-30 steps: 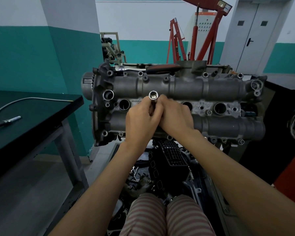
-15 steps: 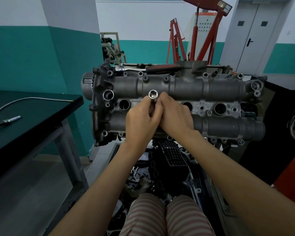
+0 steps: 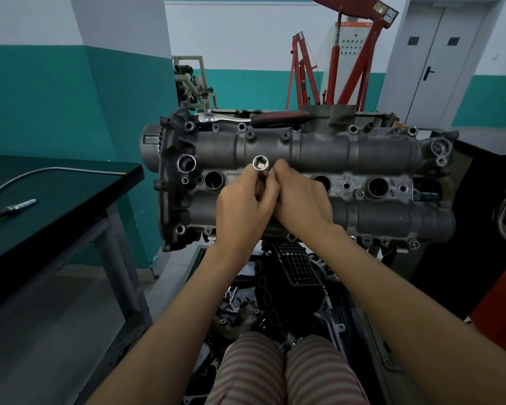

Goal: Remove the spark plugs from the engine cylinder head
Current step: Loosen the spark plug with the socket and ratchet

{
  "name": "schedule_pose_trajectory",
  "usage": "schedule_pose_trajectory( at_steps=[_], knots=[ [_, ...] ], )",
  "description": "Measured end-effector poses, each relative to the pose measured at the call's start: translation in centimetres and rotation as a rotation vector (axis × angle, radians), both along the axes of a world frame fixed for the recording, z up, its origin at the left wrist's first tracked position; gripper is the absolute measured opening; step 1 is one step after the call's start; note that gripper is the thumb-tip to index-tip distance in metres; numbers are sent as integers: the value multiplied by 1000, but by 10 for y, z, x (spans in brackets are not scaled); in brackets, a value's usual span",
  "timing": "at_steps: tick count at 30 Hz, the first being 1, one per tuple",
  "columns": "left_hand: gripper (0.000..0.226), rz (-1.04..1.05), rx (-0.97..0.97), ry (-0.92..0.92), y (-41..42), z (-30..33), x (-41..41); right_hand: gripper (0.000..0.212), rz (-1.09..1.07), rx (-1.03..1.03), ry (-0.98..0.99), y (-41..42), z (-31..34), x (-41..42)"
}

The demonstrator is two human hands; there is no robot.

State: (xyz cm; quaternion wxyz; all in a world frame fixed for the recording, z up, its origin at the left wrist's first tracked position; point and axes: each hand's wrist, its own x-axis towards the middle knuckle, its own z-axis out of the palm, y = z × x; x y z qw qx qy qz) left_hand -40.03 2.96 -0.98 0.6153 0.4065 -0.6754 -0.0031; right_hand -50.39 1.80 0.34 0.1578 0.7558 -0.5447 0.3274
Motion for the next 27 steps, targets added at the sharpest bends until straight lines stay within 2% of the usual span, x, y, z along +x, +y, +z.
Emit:
schedule_pose_trajectory(
  at_steps=[2,5,9,13,21,25,27],
  knots=[
    [47,4,-11,-5,0,3,-1,22,-19,-33,48,2,0,0],
    [51,12,-33,-21,0,3,0,26,-20,-34,48,3,1,0],
    [32,-22,8,6,0,-1,1,18,-13,-4,53,1,0,-1],
    [26,-35,6,3,0,-3,1,16,-4,15,3,-1,-1,1],
    [52,-38,-43,15,-1,2,0,26,-32,-41,47,3,0,0],
    [33,-52,-11,22,1,-2,2,15,-45,3,73,0,-2,1],
    [30,-51,11,22,0,-4,2,12,-54,-4,67,-2,-3,2]
  ],
)
